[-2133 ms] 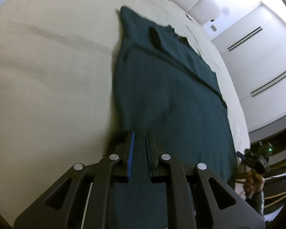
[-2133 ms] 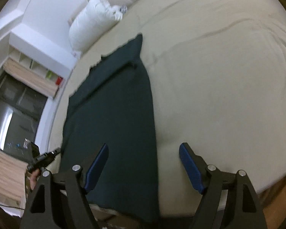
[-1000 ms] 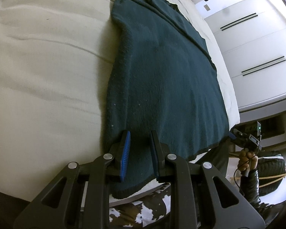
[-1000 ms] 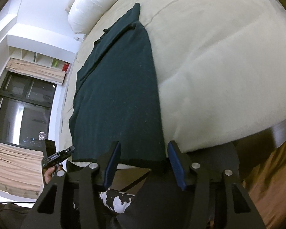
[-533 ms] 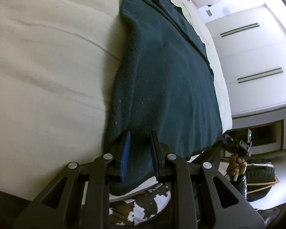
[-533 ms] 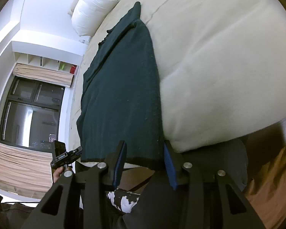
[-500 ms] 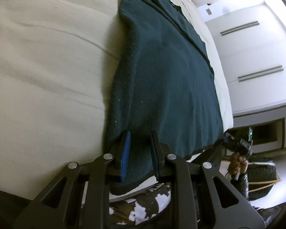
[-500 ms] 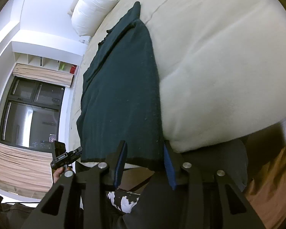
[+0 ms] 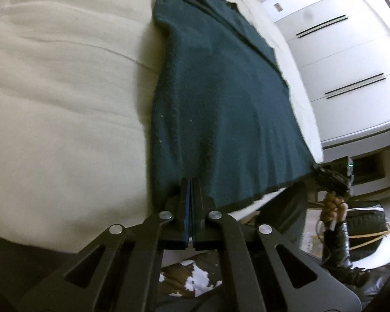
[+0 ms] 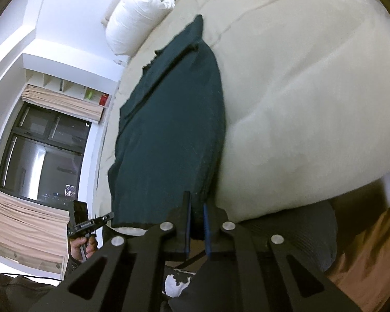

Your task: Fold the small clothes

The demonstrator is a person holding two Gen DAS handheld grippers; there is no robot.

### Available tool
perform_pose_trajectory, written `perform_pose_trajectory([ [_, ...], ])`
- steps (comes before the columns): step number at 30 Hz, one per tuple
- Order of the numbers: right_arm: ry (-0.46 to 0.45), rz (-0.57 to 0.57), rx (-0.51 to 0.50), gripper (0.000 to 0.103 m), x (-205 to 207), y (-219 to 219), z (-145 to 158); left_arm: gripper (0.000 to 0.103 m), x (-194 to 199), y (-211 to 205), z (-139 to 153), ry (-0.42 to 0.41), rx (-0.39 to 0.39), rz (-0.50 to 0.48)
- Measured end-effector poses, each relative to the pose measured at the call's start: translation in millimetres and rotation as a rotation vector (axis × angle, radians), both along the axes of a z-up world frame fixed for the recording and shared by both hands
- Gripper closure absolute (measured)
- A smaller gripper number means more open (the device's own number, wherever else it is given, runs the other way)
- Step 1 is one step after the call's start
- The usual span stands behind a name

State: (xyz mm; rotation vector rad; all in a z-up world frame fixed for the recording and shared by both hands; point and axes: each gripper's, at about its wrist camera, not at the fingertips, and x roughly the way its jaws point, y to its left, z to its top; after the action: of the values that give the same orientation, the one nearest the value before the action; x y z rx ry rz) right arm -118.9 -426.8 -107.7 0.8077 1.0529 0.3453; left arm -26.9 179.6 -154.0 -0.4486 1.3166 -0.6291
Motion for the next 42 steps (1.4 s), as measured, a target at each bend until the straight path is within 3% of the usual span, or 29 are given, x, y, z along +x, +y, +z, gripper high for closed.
perform_pose_trajectory([
  [5,-0.084,0.003,0.027,0.094,1.3,4.7,15.2,0.103,-5.2,4.7,11.0,-0.030,-0.056,0.028],
  [9,-0.078,0.015,0.026,0.094,2.8,9.4,15.3,0.102,0.0,24.1,9.0,-0.057,0.010,0.140],
  [10,-0.075,0.012,0.028,0.094,2.3,9.2,14.0,0.098,1.5,28.4,9.3,-0.062,0.014,0.157],
  [12,-0.066,0.004,0.033,0.094,2.0,8.2,11.4,0.071,3.4,31.1,9.2,-0.065,0.033,0.162],
  [13,-0.061,0.000,0.032,0.094,1.9,7.9,9.8,0.042,2.8,29.1,8.9,-0.065,0.013,0.147],
  [14,-0.059,-0.001,0.033,0.094,2.3,8.1,9.6,0.031,2.2,27.9,10.3,-0.069,-0.010,0.140],
  [20,-0.048,-0.007,0.035,0.094,0.1,8.1,7.0,0.031,7.3,14.3,-2.1,-0.019,-0.030,0.132],
  [24,-0.044,-0.021,0.045,0.094,-2.0,3.7,3.0,0.031,10.8,4.4,-7.8,0.009,-0.009,0.075],
  [27,-0.042,-0.027,0.053,0.094,-2.5,4.6,0.8,0.032,11.9,-0.7,-15.5,0.055,-0.055,0.060],
  [30,-0.040,-0.033,0.060,0.094,-4.4,4.6,-1.4,0.049,8.9,-1.6,-33.6,0.153,-0.164,0.068],
  [32,-0.037,-0.038,0.063,0.094,-5.1,3.4,-3.0,0.072,6.8,1.9,-47.0,0.206,-0.207,0.096],
  [35,-0.033,-0.045,0.062,0.094,-6.7,2.0,-3.9,0.082,5.4,13.0,-56.2,0.242,-0.258,0.147],
  [42,-0.033,-0.045,0.062,0.094,-8.4,1.8,-4.2,0.082,6.7,10.1,-45.3,0.186,-0.264,0.155],
])
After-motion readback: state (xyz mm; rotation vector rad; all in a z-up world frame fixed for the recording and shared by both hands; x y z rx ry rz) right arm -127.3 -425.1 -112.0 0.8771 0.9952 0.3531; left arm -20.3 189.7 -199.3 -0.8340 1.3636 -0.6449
